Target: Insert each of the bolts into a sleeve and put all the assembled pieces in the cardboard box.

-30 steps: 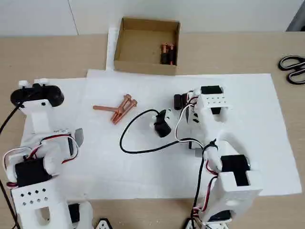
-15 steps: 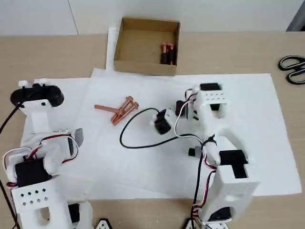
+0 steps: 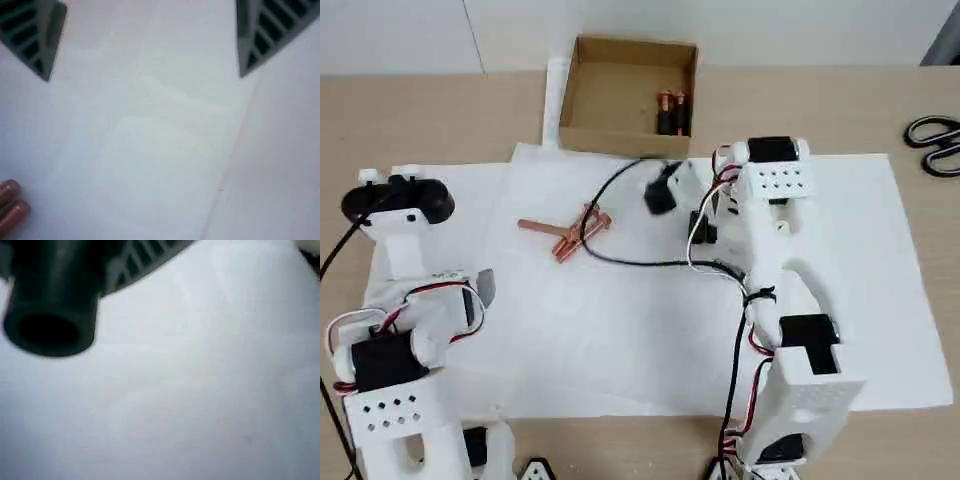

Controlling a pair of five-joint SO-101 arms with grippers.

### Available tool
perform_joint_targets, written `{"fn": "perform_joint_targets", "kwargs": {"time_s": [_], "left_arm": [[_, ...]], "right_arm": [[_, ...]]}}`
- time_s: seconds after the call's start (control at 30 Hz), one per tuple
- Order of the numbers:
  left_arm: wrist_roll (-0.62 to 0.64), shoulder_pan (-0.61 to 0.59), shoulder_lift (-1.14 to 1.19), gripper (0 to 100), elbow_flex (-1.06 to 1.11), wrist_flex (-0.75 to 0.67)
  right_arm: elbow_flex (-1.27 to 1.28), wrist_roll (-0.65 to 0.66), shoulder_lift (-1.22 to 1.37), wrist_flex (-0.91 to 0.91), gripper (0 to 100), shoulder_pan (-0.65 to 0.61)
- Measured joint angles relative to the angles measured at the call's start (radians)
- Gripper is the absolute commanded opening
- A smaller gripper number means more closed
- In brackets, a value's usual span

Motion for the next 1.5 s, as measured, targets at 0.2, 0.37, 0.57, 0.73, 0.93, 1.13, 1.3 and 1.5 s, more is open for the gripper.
{"fn": "perform_joint_targets", "kwargs": {"time_s": [0.2, 0.37, 0.57, 0.73, 0.93, 1.13, 1.3, 1.5], "left_arm": [[-0.002, 0.0, 0.0, 23, 0.0, 0.0], [-0.071, 0.0, 0.0, 23, 0.0, 0.0], [-0.075, 0.0, 0.0, 23, 0.018, -0.012], [-0.068, 0.0, 0.0, 23, 0.086, -0.058], [-0.058, 0.015, 0.0, 23, 0.097, -0.084], [-0.057, 0.147, 0.167, 23, 0.029, -0.084], [-0.051, 0.216, 0.496, 23, -0.262, -0.069], [-0.23, 0.249, 0.987, 23, -0.713, 0.003]], "right_arm": [[-0.003, -0.252, -0.147, 0.008, 0.3, 0.0], [-0.003, -0.419, -0.288, 0.008, 0.3, -0.012], [-0.003, -0.557, -0.368, 0.009, 0.3, -0.008], [-0.003, -0.589, -0.393, 0.011, 0.3, -0.011], [-0.003, -0.591, -0.393, 0.011, 0.3, -0.011], [0.003, -0.591, -0.393, -0.008, 0.3, -0.011], [0.046, -0.591, -0.393, -0.046, 0.3, -0.011], [0.083, -0.591, -0.393, -0.069, 0.3, -0.009]]}}
